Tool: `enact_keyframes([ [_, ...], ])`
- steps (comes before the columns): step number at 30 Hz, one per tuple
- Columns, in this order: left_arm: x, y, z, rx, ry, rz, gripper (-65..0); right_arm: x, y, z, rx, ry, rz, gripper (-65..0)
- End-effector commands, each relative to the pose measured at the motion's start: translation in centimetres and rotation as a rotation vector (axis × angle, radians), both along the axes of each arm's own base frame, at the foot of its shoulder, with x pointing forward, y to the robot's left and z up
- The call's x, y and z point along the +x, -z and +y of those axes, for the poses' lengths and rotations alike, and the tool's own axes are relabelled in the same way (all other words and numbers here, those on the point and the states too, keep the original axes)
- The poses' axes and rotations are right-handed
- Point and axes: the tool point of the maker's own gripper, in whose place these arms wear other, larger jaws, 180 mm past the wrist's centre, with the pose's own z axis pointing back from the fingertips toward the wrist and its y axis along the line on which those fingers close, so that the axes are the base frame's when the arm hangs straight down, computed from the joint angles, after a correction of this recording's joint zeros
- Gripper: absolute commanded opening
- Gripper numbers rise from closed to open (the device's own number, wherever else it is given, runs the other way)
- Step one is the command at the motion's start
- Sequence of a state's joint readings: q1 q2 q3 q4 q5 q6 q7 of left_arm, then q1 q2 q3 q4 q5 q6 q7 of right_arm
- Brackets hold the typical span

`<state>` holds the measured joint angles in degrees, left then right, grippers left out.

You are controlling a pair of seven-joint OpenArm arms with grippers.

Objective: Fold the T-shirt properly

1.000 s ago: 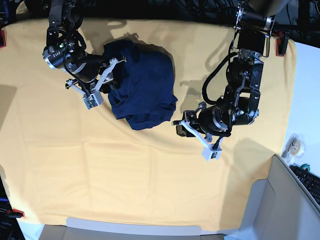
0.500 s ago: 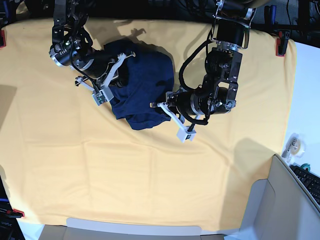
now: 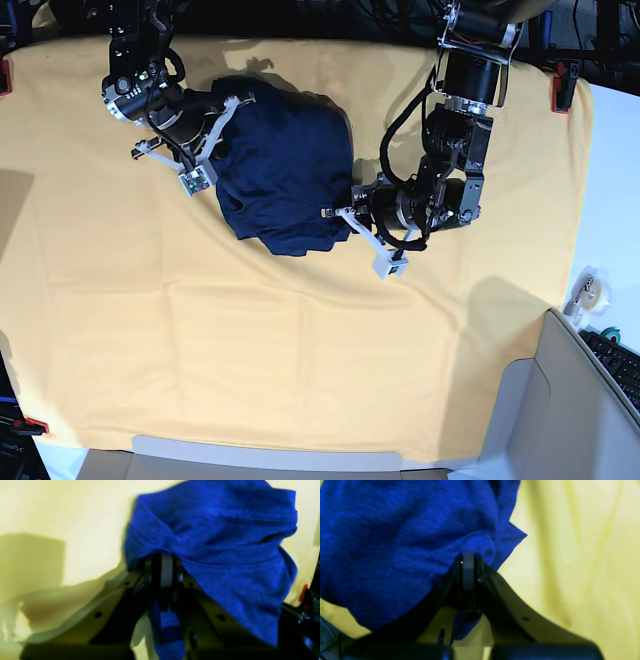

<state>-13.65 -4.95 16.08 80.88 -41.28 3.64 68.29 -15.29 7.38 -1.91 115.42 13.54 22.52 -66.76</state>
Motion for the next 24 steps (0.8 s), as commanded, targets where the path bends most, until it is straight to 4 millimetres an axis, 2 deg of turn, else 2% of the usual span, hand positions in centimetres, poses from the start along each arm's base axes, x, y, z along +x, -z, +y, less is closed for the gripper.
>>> enact_keyframes([
  [1,1.2,-1.4,-0.4,-0.015,-0.003,-0.044,-62.0,0.4,-0.7,0.0,-0.001,-0.001,-0.031,-65.0],
  [6,1.7,-1.8,-0.3,-0.016,-0.017,-0.051,-62.0,-1.0,0.1,-0.1,-0.001,-0.002,0.007,-65.0],
  [11,3.3,-4.3,0.9,-0.035,-0.093,-0.103,-62.0,-1.6,0.5,-0.1,0.001,0.003,0.019,-65.0],
  [14,4.0,-6.8,1.2,-0.052,-0.106,-0.175,-61.9,-1.2,0.2,-0.3,-0.001,0.006,0.005,-65.0],
  [18,4.5,-10.5,1.7,-0.056,-0.103,-0.295,-61.8,0.3,-1.0,-0.4,0.021,0.02,-0.081,-65.0],
  [21,3.3,-11.7,3.2,-0.019,-0.099,-0.361,-61.8,1.3,-1.8,-1.6,0.027,0.058,-0.141,-65.0],
  [24,2.3,-13.3,5.5,0.018,-0.124,-0.428,-61.7,1.7,-2.6,-3.1,0.036,0.11,-0.211,-65.0],
])
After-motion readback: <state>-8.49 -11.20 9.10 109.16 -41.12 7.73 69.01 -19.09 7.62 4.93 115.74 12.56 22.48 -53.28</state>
